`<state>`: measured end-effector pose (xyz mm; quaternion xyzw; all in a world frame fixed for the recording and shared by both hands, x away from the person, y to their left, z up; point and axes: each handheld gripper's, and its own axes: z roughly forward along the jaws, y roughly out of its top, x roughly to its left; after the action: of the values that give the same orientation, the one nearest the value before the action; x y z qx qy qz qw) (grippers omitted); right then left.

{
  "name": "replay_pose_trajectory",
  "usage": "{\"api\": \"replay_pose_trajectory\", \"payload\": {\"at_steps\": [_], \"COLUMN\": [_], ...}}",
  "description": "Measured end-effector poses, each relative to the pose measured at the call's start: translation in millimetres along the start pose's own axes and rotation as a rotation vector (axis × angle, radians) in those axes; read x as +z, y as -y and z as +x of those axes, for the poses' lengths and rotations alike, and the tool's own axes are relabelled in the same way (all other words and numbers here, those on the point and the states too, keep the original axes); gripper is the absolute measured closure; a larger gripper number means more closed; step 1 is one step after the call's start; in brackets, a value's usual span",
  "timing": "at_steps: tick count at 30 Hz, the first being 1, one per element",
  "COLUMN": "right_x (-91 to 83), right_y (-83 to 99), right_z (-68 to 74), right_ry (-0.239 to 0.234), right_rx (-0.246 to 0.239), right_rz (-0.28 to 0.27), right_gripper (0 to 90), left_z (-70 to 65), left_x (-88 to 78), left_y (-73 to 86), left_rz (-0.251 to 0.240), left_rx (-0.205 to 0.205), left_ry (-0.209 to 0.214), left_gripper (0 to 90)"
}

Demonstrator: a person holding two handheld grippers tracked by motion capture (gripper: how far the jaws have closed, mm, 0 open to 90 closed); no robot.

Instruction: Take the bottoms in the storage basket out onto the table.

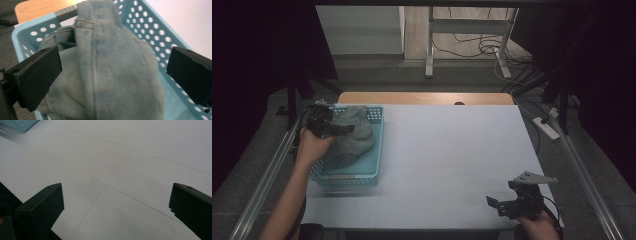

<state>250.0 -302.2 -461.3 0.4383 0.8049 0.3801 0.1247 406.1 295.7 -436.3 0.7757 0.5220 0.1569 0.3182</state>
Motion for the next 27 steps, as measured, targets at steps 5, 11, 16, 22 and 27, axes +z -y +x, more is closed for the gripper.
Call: {"api": "replay_pose_trajectory", "payload": {"at_steps": [5,11,16,22,27], "right_x": [0.2,0.2,0.3,0.4,0.3], "right_y": [-0.1,0.0,-0.1,0.0,0.0], "right_z": [-0.2,-0.6,-0.7,-0.9,-1.0], "right_ry": [-0.004,-0.008,-0.009,-0.014,-0.012], "right_rx": [0.002,0.004,0.004,0.005,0.007], "right_rz": [0.002,0.002,0.003,0.004,0.004], "right_gripper": [0.0,0.0,0.0,0.0,0.0], "left_z": [6.5,2.6,-0.2,-4.2,-9.3], "left_x": [15.8,38.7,50.8,63.3,70.6], "left_y": [-2.7,-4.0,-6.2,-6.5,-3.3], "left_rz": [0.030,0.110,0.153,0.185,0.207], "left_rx": [-0.019,-0.007,-0.017,-0.044,-0.039], "left_ry": [0.030,0.053,0.056,0.056,0.005], "left_gripper": [0.0,0.0,0.0,0.0,1.9]}}
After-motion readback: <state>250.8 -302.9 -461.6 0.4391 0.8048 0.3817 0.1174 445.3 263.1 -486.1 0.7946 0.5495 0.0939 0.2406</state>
